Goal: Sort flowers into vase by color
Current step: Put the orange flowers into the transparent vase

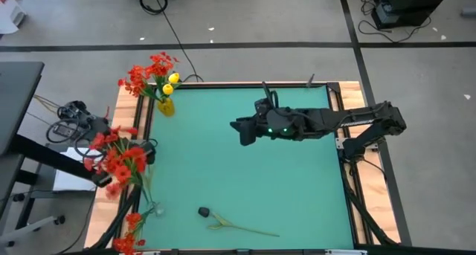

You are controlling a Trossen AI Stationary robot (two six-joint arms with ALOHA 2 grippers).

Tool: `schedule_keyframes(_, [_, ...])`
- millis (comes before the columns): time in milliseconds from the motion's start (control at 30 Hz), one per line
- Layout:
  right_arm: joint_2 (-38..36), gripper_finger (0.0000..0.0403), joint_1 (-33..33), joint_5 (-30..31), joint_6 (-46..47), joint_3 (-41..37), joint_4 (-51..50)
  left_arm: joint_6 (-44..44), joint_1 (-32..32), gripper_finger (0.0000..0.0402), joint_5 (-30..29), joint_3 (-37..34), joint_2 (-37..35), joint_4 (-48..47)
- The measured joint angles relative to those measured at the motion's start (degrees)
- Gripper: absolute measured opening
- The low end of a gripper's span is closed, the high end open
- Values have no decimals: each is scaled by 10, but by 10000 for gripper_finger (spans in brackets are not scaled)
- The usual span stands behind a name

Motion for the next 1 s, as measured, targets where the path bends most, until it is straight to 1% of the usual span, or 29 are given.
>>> schedule_keyframes(167, [-1,196,0,-34,0,0,-11,27,-13,10,-11,-30,0,6])
schedule_keyframes(333, [-1,196,1,-45,4,0,-33,28,-23,10,-11,-55,-1,8])
schedule_keyframes(500, [-1,196,2,-44,16,0,-32,30,-30,10,-11,-58,0,22])
schedule_keyframes(567, [-1,196,1,-35,17,0,-32,32,-31,10,-10,-58,0,24])
schedule_keyframes(767, [-1,196,14,10,15,0,-28,89,-31,15,-12,-41,1,15])
schedule_keyframes(900, [2,196,26,30,15,0,-12,101,-31,16,-32,-12,0,3])
schedule_keyframes(1000, [11,196,33,34,15,0,-7,103,-31,12,-55,18,1,-34])
